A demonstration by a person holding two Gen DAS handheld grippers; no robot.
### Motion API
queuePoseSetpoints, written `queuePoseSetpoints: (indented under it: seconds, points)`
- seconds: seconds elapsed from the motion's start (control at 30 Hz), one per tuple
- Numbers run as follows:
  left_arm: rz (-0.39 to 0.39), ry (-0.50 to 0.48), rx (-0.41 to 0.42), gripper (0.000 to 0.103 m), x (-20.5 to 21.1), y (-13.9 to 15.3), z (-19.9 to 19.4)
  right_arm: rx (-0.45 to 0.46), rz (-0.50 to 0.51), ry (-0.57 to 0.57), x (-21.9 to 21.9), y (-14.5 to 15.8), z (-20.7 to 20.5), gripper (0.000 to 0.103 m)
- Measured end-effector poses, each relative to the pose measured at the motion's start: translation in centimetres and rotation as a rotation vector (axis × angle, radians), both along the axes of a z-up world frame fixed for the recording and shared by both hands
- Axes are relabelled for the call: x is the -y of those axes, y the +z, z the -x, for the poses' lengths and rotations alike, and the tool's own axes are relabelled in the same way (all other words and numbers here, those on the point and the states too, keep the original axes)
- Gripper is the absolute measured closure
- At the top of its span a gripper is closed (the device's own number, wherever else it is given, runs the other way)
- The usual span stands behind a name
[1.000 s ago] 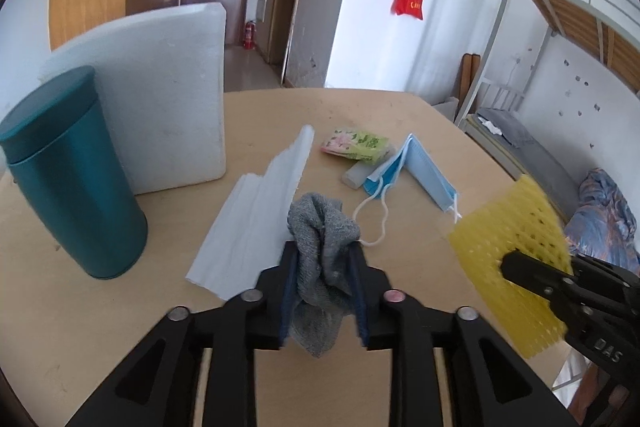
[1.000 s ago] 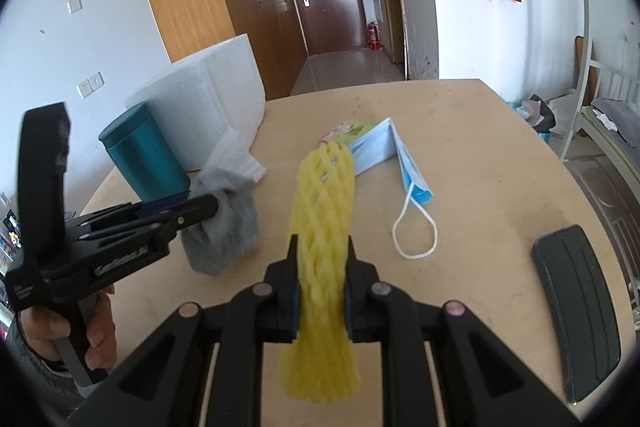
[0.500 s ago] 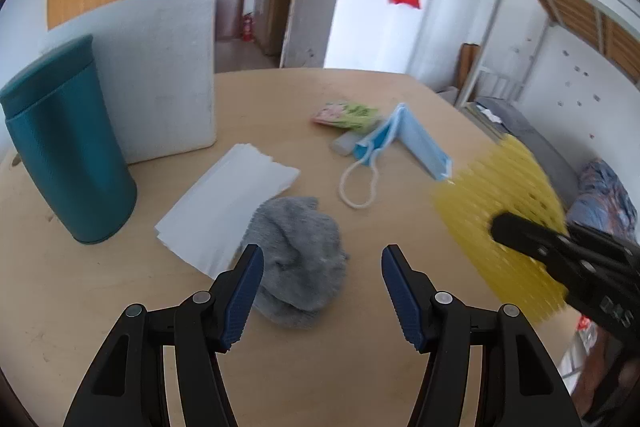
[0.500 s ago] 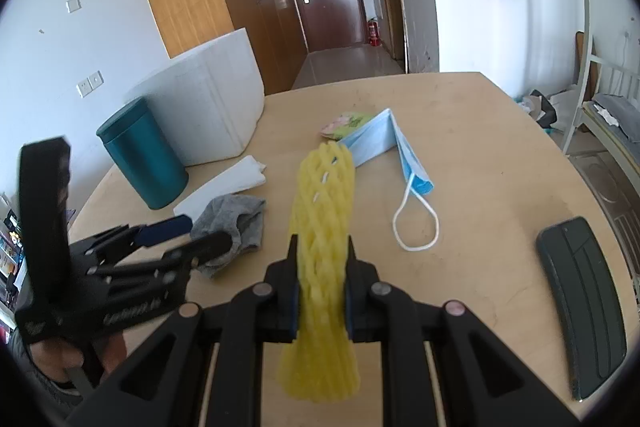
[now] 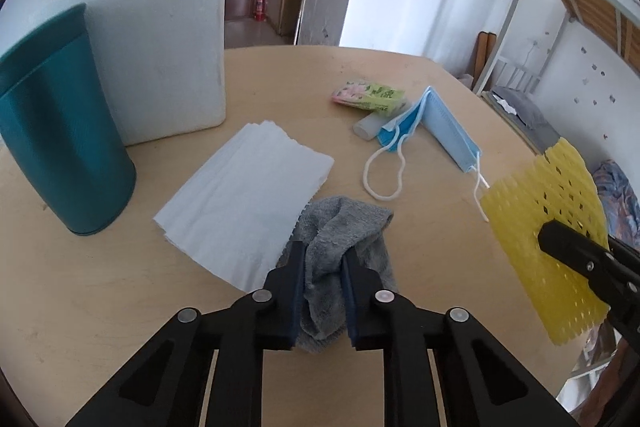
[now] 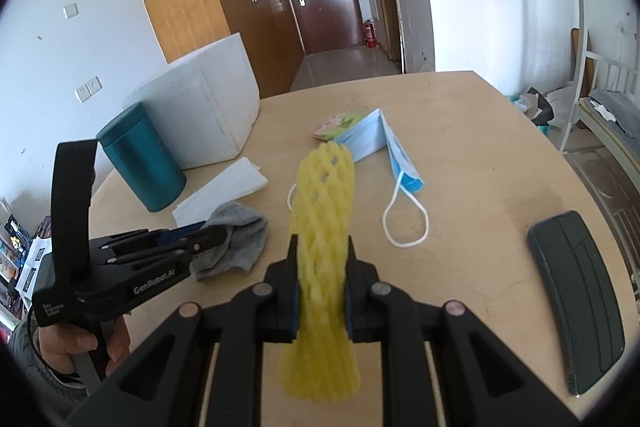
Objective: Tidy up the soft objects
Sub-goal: 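Lift the yellow foam net with the right tool while the left tool lifts the grey sock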
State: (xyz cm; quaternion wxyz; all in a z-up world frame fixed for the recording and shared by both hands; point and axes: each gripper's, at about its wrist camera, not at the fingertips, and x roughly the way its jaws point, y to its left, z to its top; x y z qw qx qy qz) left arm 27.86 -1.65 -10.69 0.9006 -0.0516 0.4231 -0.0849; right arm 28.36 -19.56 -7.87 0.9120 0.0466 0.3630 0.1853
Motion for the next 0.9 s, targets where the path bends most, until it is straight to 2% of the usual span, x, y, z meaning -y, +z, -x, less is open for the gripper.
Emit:
queuePoseSetpoints:
  seconds: [0.2, 0.53, 0.67, 0.9]
  points:
    - [-0.008, -0.014, 0.082, 0.091, 0.1, 2.5, 2.5, 0.016, 0.004, -0.003, 0.0, 0.7, 1.0, 0.083]
    - [0.045, 0.035, 0.275, 0.091, -2.7, 10.3, 6.2, 0.066, -0.004, 0.004, -0.2, 2.5, 3.0, 0.083]
    - [0.045, 0.046, 0.301, 0.091, -3.0, 11.2, 7.3, 0.081, -0.002, 0.015, -0.5, 2.9, 3.6, 0.083]
    - [0.027, 0.060, 0.317, 0.091, -2.9, 11.1, 9.7, 0.103, 0.006, 0.039, -1.2, 3.1, 5.2, 0.083]
